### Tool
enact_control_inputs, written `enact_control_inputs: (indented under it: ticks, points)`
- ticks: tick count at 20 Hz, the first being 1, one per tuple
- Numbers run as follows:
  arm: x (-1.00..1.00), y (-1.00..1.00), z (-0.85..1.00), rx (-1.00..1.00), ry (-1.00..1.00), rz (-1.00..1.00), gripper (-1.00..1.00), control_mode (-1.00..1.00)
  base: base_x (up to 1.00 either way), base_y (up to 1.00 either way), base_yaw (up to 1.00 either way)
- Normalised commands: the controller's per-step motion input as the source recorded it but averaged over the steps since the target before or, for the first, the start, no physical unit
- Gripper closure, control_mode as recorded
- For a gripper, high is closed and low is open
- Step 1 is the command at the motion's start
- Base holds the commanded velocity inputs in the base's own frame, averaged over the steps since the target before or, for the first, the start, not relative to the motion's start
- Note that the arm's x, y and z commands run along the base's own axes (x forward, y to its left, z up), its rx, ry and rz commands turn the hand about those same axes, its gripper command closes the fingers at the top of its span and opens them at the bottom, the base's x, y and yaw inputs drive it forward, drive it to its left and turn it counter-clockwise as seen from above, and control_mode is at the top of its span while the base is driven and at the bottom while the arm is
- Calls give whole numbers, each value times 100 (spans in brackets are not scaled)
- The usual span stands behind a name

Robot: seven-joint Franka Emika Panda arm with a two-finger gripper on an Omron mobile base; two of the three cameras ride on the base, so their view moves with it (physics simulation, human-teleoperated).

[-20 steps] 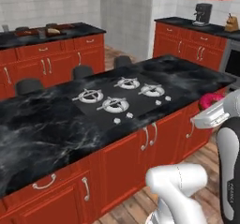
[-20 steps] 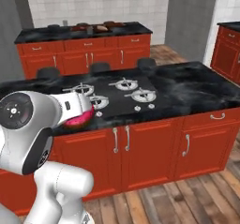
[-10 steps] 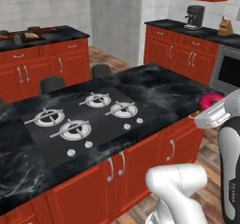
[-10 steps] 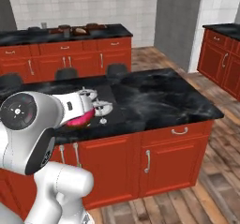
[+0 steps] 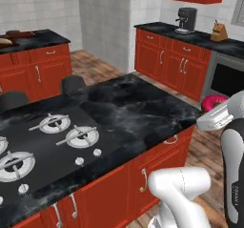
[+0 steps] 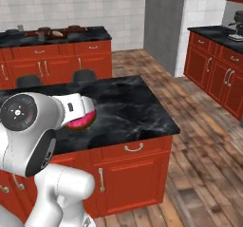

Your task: Take the donuts from the fridge and place them on the empty tray on the dining counter.

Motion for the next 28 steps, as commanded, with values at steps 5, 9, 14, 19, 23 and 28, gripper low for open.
enact_control_inputs:
  ticks: [5,9,14,19,23,28]
  points:
    - [0,0,0,0,0,0,100,100,30,-100,0]
    - [0,0,0,0,0,0,100,100,40,-100,0]
    - [0,0,0,0,0,0,100,100,27,-100,0]
    - [0,0,0,0,0,0,100,100,14,-100,0]
    - [0,0,0,0,0,0,100,100,17,-100,0]
    - [0,0,0,0,0,0,100,100,63,-97,6]
